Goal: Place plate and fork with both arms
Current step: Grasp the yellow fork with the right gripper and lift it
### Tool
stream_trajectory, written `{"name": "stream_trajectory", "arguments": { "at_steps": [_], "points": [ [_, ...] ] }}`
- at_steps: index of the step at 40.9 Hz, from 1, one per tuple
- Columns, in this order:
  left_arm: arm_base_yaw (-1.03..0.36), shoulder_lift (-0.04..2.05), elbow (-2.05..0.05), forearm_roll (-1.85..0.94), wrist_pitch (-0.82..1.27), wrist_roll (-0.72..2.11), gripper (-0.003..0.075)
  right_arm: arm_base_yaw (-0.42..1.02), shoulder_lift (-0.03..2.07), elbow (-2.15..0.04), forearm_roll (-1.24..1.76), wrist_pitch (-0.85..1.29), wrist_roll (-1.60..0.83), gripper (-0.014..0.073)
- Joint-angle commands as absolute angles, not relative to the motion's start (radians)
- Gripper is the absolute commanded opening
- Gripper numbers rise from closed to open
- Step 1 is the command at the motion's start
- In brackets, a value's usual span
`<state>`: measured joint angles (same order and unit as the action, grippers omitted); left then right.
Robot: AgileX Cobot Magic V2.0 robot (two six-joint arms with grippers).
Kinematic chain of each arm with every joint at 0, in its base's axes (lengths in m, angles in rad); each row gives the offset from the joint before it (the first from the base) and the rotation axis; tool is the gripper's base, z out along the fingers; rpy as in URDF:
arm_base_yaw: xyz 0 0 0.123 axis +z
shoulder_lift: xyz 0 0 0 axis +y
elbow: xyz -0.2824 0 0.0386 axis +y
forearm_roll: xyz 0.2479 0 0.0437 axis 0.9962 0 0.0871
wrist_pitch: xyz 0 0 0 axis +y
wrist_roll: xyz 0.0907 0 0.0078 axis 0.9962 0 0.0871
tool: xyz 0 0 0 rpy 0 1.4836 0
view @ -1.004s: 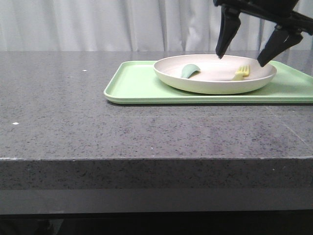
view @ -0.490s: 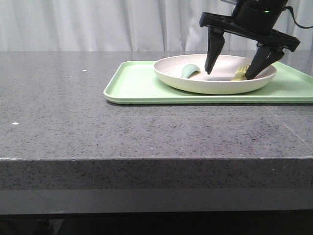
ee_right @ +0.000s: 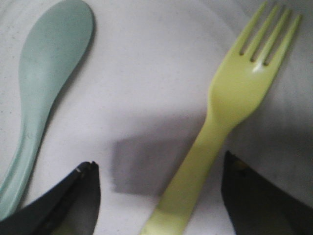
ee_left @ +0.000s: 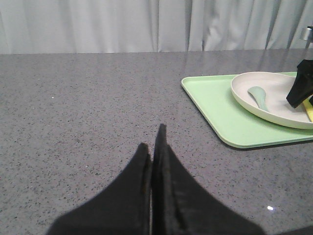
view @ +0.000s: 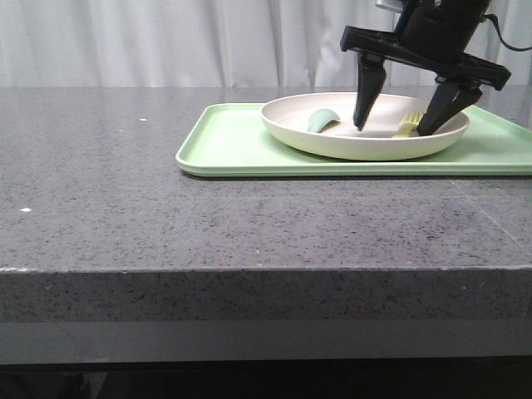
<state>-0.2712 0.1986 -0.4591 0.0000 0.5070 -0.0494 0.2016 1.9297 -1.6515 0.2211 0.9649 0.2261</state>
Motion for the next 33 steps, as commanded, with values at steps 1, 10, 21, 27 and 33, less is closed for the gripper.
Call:
{"name": "stream_trajectory", "arguments": {
  "at_steps": [1, 10, 21, 27, 33],
  "points": [
    [-0.271, 0.207, -0.486, 0.000, 0.430, -0.049, -0.0018, 0.201, 1.891, -1.680, 0.232, 0.946, 0.223, 0.0385],
    [-0.271, 0.207, -0.486, 0.000, 0.430, -0.049, -0.0018, 0.201, 1.890, -1.681, 0.232, 0.938, 0.223, 0.0079],
    [-0.271, 0.207, -0.486, 0.000, 0.430, -0.049, -0.0018, 0.201, 1.881, -1.684, 0.233, 0.924, 0.223, -0.0008],
    [-0.271, 0.207, -0.486, 0.000, 0.430, -0.049, -0.0018, 0.188, 1.846, -1.726, 0.231, 0.936, 0.221, -0.0008],
    [-0.271, 0.207, -0.486, 0.000, 0.430, -0.049, -0.0018, 0.144, 1.790, -1.775, 0.229, 0.948, 0.183, -0.0008]
  ]
}}
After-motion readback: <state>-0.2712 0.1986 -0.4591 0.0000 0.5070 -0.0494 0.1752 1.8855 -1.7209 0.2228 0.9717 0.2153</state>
